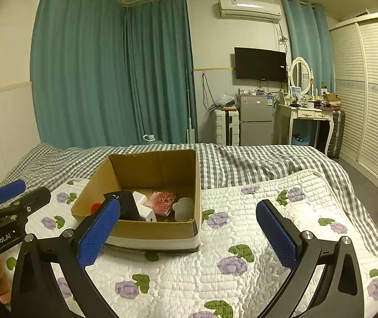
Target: Organize rigid objects
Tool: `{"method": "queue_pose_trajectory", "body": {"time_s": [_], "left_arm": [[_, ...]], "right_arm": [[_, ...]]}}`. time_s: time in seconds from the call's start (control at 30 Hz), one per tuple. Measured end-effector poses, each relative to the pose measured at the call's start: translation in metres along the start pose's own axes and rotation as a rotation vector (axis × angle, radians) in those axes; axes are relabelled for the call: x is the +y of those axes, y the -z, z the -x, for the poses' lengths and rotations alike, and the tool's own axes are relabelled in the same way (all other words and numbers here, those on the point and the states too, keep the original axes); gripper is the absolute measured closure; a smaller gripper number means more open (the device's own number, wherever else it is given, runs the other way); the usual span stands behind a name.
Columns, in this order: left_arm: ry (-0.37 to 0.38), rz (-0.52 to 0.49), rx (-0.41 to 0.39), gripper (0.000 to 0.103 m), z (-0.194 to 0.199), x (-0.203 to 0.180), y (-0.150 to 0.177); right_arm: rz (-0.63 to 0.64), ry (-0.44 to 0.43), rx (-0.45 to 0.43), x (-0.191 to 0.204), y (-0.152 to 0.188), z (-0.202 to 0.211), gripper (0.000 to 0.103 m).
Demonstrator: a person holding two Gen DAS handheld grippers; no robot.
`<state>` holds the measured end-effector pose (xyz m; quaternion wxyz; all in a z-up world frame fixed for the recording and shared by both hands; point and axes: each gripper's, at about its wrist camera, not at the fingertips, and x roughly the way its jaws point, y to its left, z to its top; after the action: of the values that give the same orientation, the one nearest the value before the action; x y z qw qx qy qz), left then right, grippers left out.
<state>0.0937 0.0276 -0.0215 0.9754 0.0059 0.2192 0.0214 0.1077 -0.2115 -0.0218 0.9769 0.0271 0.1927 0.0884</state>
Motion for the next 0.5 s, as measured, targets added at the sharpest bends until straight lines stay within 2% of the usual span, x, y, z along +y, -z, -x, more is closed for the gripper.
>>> {"method": "queue_pose_trajectory", "body": {"time_s": [0.5], "left_arm": [[0.000,-0.002,0.000,0.030,0.0023,0.0002,0.0000]], "right_arm": [[0.007,0.000,0.007,0.0008,0.0011,0.0001,0.000]]}}
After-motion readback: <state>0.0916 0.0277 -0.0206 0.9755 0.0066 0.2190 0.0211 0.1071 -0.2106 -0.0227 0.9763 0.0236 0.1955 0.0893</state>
